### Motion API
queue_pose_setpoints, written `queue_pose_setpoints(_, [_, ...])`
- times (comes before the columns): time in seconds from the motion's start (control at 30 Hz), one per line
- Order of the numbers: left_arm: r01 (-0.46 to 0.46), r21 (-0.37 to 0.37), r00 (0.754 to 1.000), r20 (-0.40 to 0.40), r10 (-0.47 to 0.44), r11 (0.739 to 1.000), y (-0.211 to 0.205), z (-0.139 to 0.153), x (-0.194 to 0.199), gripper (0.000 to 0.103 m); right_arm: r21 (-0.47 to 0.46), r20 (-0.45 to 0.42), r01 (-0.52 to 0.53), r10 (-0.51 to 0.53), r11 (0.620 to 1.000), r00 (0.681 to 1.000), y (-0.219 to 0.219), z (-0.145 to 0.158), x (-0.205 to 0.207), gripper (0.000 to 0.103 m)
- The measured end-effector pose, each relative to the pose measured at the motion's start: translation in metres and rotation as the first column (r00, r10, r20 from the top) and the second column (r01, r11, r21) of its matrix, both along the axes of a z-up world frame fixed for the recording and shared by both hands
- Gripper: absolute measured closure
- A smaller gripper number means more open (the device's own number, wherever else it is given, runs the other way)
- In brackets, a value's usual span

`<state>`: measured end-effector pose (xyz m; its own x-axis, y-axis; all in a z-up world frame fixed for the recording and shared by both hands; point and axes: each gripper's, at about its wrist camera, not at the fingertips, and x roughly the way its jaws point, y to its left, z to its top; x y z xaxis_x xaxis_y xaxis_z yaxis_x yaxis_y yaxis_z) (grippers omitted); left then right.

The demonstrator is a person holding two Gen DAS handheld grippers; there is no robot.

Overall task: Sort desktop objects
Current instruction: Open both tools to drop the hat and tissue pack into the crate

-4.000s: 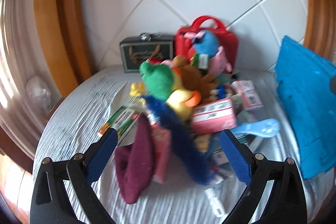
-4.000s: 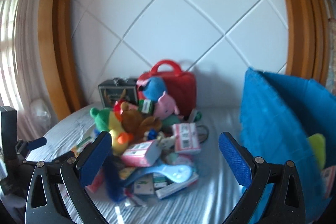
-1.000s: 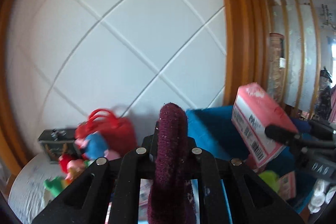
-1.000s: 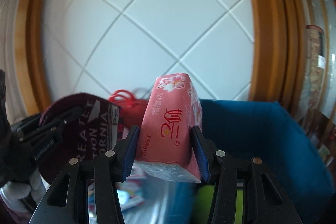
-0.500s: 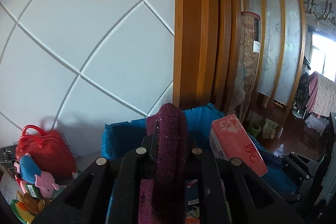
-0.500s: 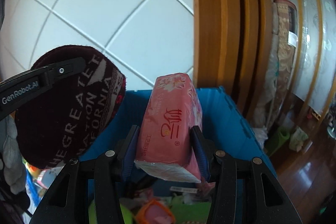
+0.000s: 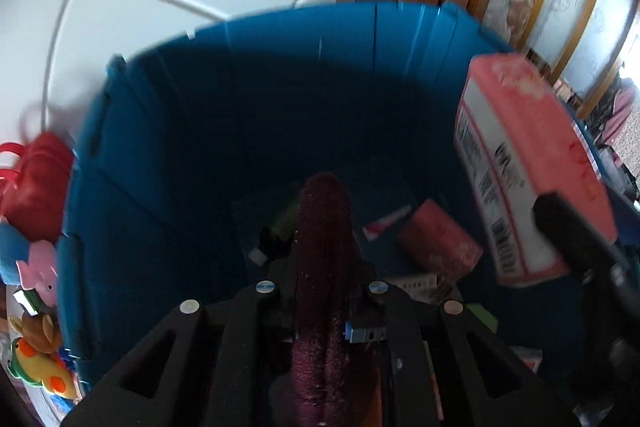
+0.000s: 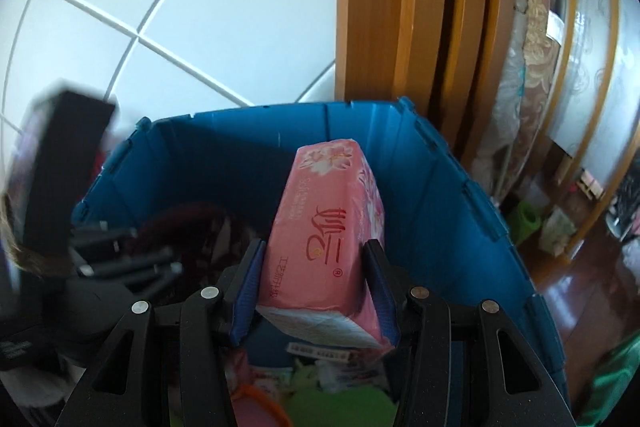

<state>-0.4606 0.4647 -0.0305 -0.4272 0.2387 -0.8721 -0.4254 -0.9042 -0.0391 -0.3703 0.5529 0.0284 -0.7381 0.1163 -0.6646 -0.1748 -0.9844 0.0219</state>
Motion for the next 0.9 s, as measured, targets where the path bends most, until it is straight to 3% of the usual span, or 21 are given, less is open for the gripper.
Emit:
queue_pose_setpoints(0.1, [0.002, -0.019, 1.0, -0.007, -0.002, 1.0, -0.001, -0.004, 0.002, 0.088, 0.005, 0.01, 0.015, -0.015, 1.0, 1.0, 0.004, -0.005, -0.003, 0.054])
queue_pose_setpoints(0.17, [0.006, -0.01, 1.0, -0.01, -0.006, 1.0, -0.002, -0.006, 0.003, 0.074, -0.005, 0.009, 0.019, -0.019, 1.0, 1.0, 0.006, -0.006, -0.004, 0.052])
queue_pose_setpoints(0.2, [0.011, -0.004, 1.0, -0.015, -0.011, 1.0, -0.002, -0.006, 0.003, 0.05, -0.019, 0.011, 0.02, -0.019, 1.0, 1.0, 0.01, -0.008, -0.007, 0.051])
queue_pose_setpoints(0.23, [0.015, -0.001, 1.0, -0.022, -0.015, 1.0, -0.002, -0.006, 0.003, 0.02, -0.02, 0.009, 0.023, -0.023, 1.0, 1.0, 0.011, -0.008, -0.007, 0.051])
queue_pose_setpoints(0.3, [0.024, -0.005, 0.999, -0.039, -0.024, 1.0, 0.001, -0.004, 0.004, 0.0, 0.003, 0.004, 0.034, -0.034, 0.999, 0.999, 0.012, -0.008, -0.008, 0.036])
queue_pose_setpoints(0.33, [0.022, -0.018, 0.998, -0.055, -0.023, 1.0, -0.001, -0.004, 0.003, 0.0, 0.005, 0.0, 0.038, -0.038, 0.999, 0.999, 0.011, -0.007, -0.007, 0.033])
queue_pose_setpoints(0.4, [0.024, -0.036, 0.998, -0.061, -0.026, 0.999, 0.001, 0.0, 0.003, 0.0, 0.006, 0.006, 0.047, -0.047, 0.999, 0.999, 0.013, -0.008, -0.008, 0.017])
queue_pose_setpoints(0.53, [0.002, -0.056, 0.997, -0.081, -0.007, 0.998, 0.0, 0.003, 0.005, 0.0, 0.018, 0.021, 0.08, -0.08, 0.997, 0.997, 0.017, -0.009, -0.01, 0.002])
queue_pose_setpoints(0.67, [-0.021, -0.061, 0.994, -0.108, 0.015, 0.998, -0.01, 0.014, 0.015, 0.0, 0.018, 0.015, 0.089, -0.089, 0.996, 0.996, 0.019, -0.006, -0.008, 0.0])
queue_pose_setpoints(0.9, [0.003, -0.054, 0.986, -0.164, -0.011, 0.999, -0.028, 0.044, 0.051, 0.0, -0.092, 0.015, 0.098, -0.097, 0.991, 0.995, 0.03, -0.001, -0.002, 0.0])
